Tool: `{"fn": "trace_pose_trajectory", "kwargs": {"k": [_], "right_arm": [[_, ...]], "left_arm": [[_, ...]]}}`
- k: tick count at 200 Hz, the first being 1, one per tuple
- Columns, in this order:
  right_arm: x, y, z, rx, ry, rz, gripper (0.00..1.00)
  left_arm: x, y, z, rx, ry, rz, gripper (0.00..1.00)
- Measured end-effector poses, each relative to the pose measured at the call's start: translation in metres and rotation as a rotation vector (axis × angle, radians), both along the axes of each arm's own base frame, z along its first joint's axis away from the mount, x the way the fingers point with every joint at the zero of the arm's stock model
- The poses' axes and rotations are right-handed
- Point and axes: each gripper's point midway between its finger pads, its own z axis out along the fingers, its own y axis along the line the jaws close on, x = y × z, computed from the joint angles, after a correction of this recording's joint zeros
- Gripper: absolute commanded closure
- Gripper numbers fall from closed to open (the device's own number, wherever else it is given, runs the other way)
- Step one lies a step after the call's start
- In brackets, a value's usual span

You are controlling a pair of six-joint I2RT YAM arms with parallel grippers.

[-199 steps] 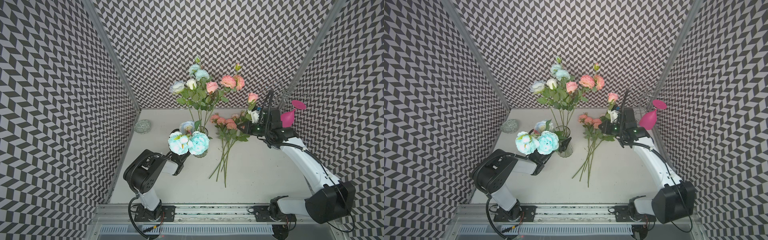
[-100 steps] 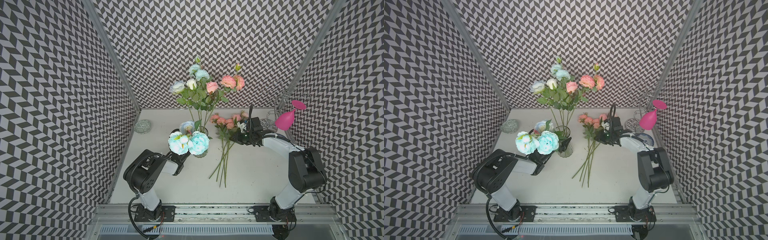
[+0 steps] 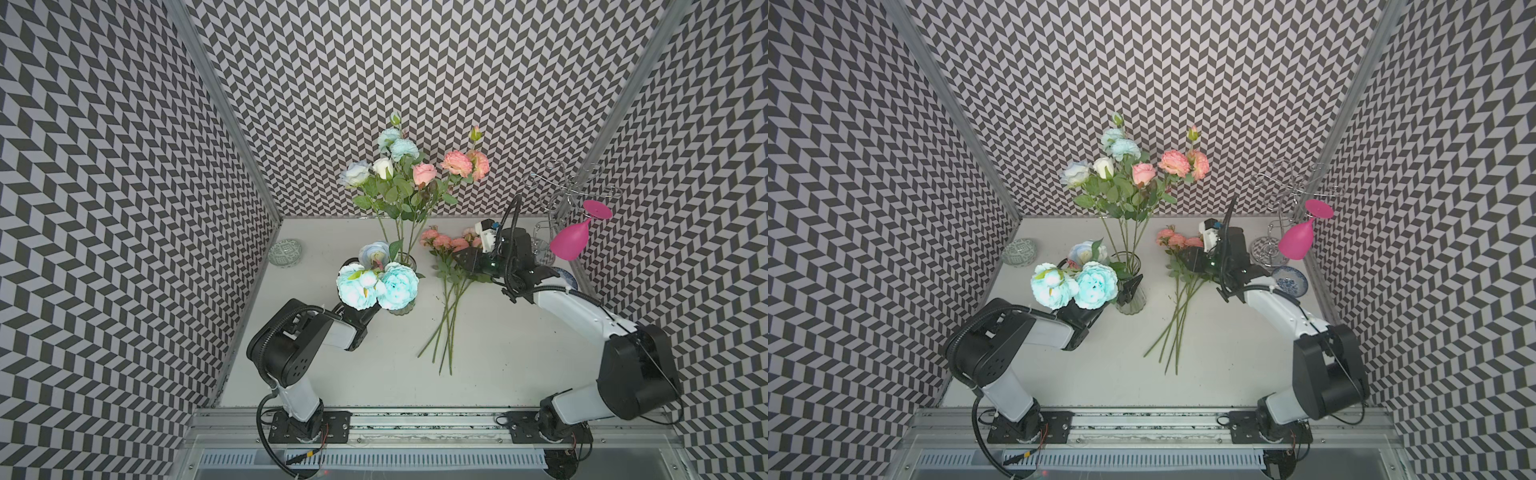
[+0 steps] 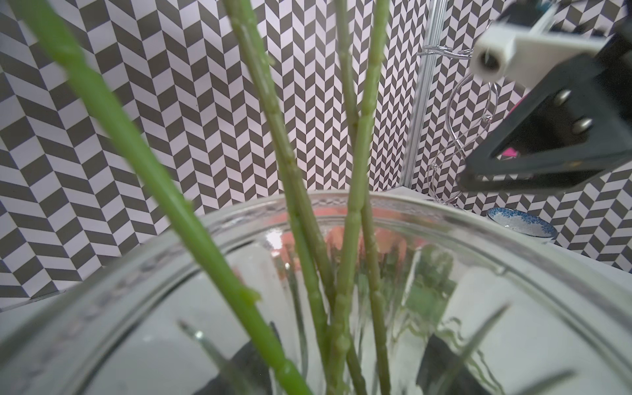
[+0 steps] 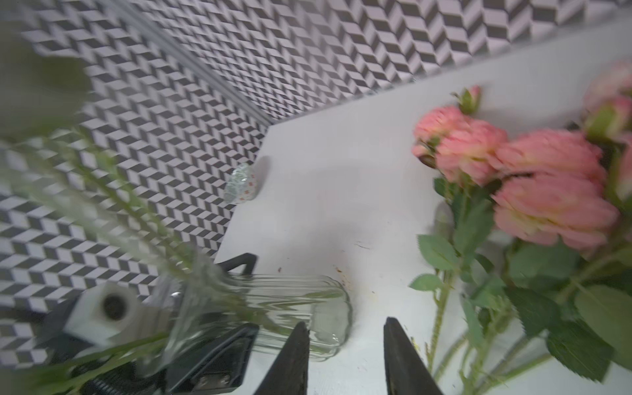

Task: Pick out pink flowers from the vase
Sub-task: Place the flower at the center of the board, then pick up the flower from the vase.

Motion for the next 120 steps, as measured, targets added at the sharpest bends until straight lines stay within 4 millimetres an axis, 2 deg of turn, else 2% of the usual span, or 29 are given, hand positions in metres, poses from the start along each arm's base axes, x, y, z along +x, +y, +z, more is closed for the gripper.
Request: {"fn": "trace_pose_trajectory", "kwargs": {"k": [18, 41, 120], "right_arm": [[-0.012, 0.026, 0.031, 0.030, -0.124, 0.072, 0.63], [-0.018, 0.045, 0.048, 0.070, -0.196, 0.126, 0.62], [0.016, 0.068, 0.080, 0.159, -0.288, 0.141, 0.65]], "left_arm": [[0.000, 0.000, 0.000, 0.000, 0.001, 0.000, 1.00], [0.000, 0.000, 0.000, 0.000, 0.000, 0.000, 1.00], [0.000, 0.000, 0.000, 0.001, 0.000, 0.000, 1.00]]}}
